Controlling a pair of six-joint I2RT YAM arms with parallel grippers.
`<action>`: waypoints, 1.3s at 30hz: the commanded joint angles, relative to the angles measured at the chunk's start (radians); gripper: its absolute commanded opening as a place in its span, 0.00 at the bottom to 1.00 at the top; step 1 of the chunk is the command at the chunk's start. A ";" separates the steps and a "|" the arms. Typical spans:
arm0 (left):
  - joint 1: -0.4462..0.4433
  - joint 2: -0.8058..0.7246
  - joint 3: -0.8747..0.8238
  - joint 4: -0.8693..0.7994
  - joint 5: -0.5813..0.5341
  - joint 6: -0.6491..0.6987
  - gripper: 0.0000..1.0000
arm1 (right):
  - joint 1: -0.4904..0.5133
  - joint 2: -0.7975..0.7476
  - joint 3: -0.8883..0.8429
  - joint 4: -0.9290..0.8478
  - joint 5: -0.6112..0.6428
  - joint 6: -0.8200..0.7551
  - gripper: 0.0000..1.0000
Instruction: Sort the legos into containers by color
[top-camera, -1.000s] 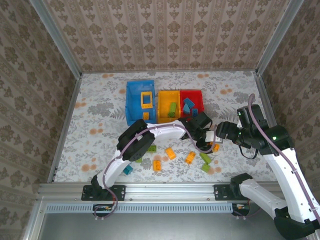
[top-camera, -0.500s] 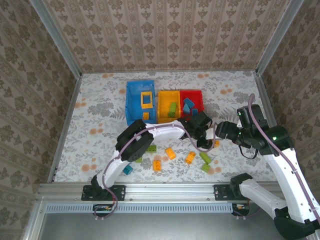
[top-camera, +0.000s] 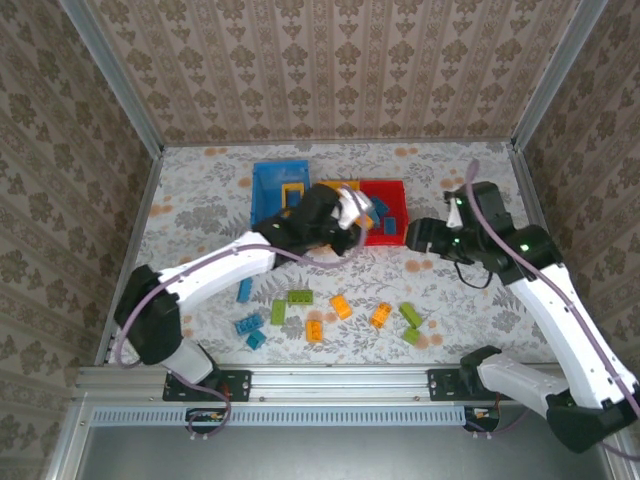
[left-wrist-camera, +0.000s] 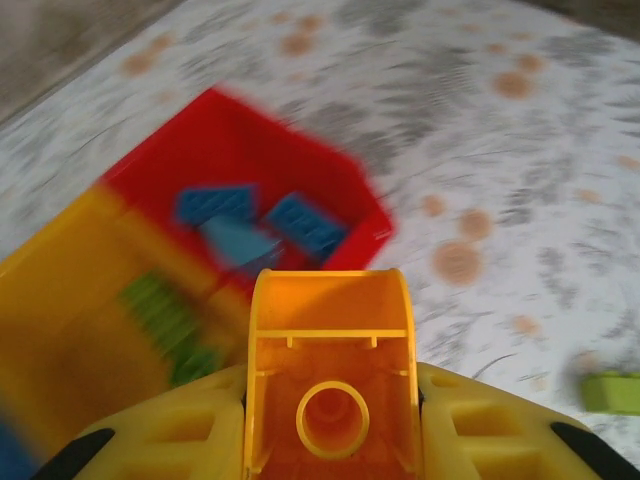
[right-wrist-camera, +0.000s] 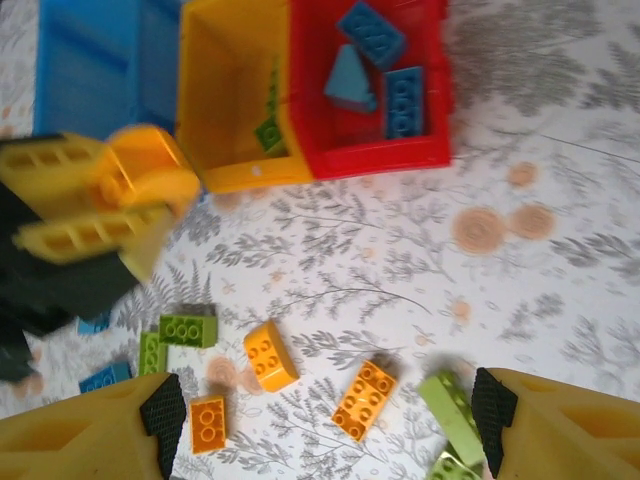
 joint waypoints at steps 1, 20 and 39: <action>0.117 -0.047 -0.019 -0.267 -0.154 -0.232 0.25 | 0.103 0.078 0.048 0.122 -0.001 -0.032 0.78; 0.320 0.429 0.423 -0.748 -0.325 -0.454 0.18 | 0.275 0.303 0.064 0.250 0.020 -0.038 0.79; 0.302 0.533 0.470 -0.733 -0.285 -0.485 0.53 | 0.273 0.245 -0.003 0.223 0.044 -0.048 0.82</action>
